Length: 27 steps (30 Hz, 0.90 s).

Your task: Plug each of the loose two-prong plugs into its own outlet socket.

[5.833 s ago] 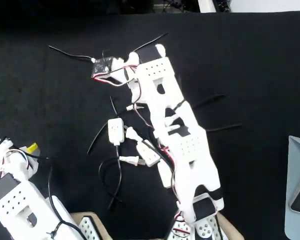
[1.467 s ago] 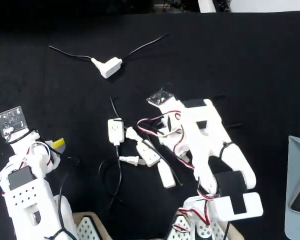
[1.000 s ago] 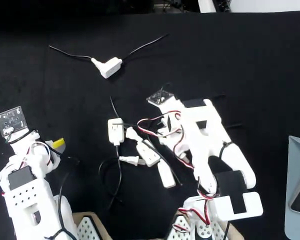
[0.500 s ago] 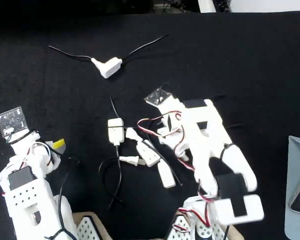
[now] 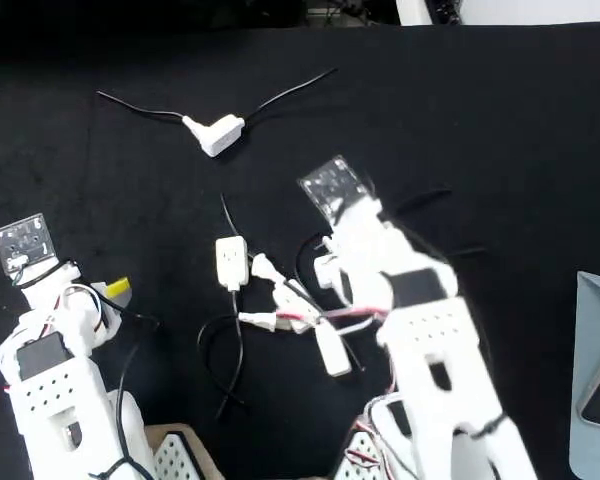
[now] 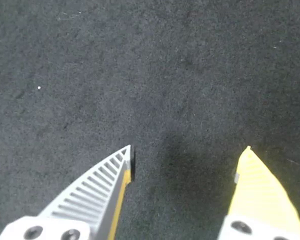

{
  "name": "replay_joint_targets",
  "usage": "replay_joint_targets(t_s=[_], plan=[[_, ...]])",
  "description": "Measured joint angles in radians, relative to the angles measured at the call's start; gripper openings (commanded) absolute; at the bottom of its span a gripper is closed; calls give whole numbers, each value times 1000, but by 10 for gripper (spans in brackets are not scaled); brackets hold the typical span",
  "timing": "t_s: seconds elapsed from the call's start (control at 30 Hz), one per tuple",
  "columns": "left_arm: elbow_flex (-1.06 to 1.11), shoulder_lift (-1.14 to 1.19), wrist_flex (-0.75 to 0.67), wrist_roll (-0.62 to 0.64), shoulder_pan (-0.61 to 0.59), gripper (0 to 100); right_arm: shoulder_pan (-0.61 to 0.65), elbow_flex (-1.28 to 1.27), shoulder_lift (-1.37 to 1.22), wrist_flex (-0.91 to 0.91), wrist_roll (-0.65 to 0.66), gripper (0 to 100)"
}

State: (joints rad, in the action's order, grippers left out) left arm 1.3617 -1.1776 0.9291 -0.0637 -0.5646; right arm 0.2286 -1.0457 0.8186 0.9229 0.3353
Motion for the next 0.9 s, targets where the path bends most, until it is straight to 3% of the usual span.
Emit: replay_joint_targets(t_s=[0.37,0.6,0.9], plan=[[0,0,0,0,0,325,41,-387,201,-423,-342,11],[0,0,0,0,0,325,41,-540,227,-644,-356,11],[0,0,0,0,0,325,41,-566,227,-697,-358,11]])
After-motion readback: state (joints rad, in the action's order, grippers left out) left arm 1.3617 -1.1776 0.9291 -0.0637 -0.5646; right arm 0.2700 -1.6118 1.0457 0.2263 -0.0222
